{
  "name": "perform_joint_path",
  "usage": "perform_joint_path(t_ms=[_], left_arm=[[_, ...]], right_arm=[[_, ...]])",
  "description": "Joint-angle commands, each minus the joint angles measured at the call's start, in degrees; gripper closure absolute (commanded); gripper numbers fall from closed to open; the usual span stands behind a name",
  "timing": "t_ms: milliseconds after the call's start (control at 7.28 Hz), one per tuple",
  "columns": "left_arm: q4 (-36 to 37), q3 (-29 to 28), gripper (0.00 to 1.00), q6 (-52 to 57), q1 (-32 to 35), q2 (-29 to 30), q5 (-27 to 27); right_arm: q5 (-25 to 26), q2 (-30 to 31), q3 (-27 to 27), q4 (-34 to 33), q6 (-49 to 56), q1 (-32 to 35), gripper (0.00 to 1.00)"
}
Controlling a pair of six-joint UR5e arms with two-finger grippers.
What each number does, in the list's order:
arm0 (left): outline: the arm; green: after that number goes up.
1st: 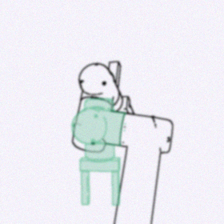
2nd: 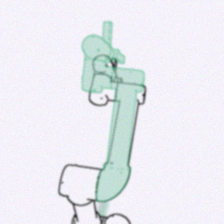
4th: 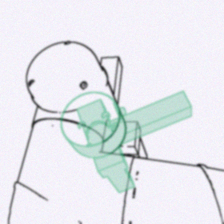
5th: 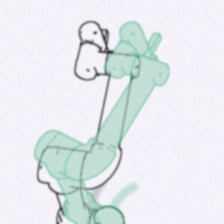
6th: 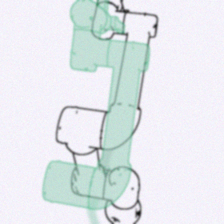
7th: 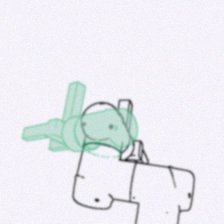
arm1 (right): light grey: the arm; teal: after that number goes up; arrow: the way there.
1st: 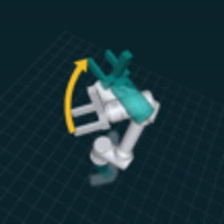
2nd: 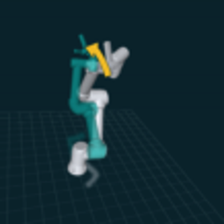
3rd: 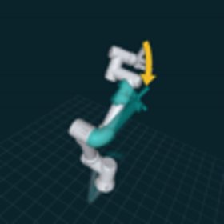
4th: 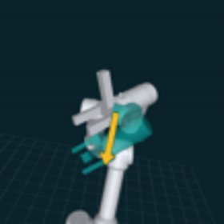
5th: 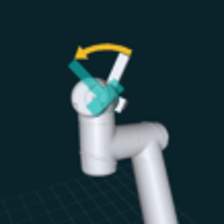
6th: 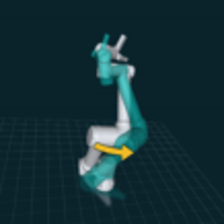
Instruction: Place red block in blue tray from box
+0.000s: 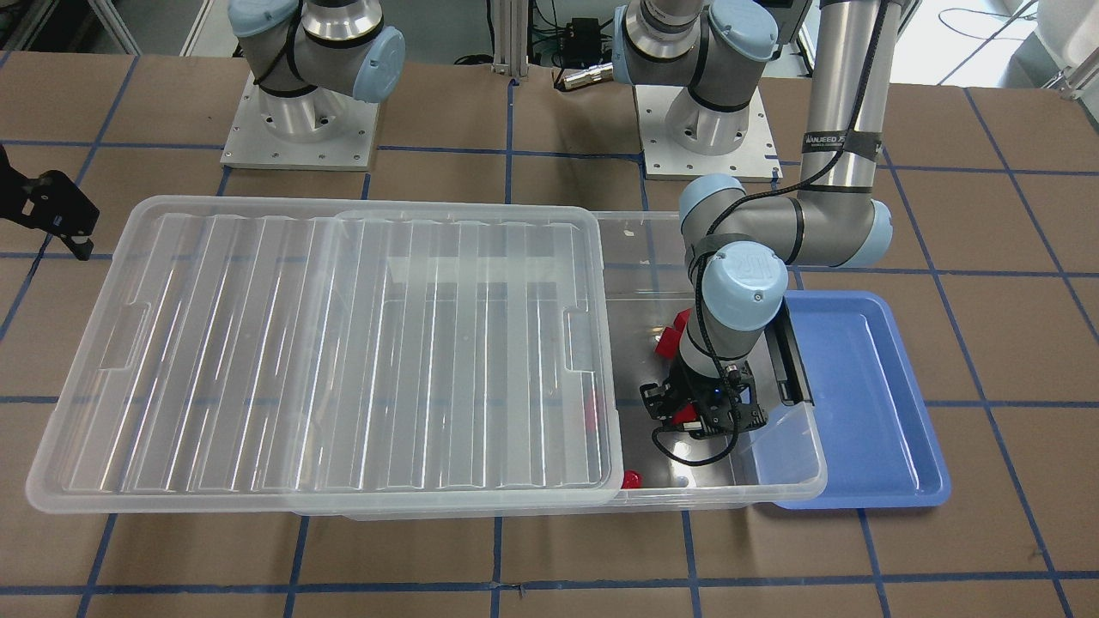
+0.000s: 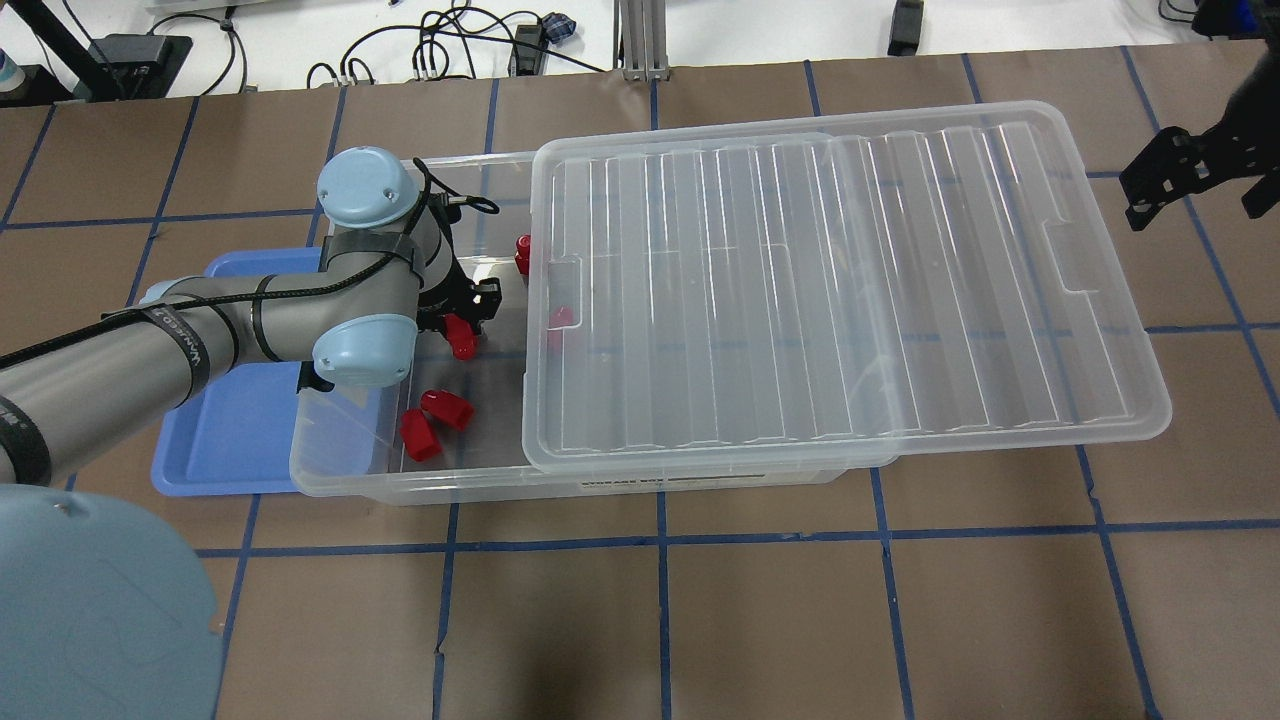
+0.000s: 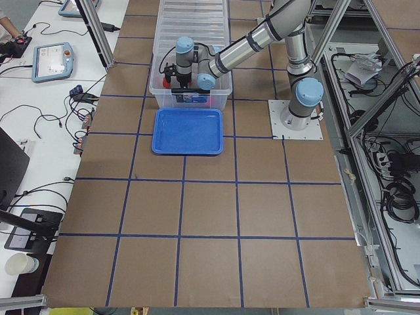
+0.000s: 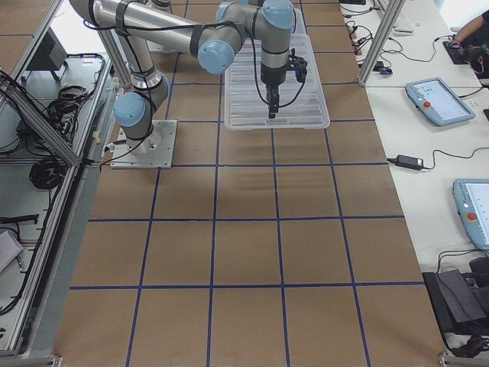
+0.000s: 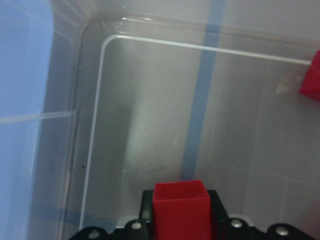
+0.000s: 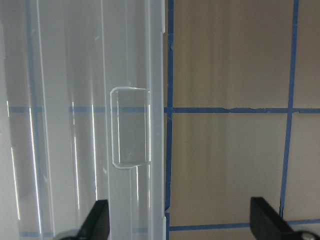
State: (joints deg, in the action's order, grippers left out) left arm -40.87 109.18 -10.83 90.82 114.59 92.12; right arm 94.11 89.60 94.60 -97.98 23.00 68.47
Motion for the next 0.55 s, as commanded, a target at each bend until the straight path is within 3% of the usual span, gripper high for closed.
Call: perform_joint_path(t_ms=[0, 412], left_arm=[[-3.0, -0.8, 1.00, 0.0, 0.6, -3.1, 0.1], [-16.6, -5.9, 1.00, 0.8, 0.6, -9.0, -0.1]], right_arm=[[-0.1, -0.1, 0.1, 1.5, 0.2, 0.0, 0.00], [0.0, -0.2, 0.1, 1.7, 0.5, -0.1, 0.00]])
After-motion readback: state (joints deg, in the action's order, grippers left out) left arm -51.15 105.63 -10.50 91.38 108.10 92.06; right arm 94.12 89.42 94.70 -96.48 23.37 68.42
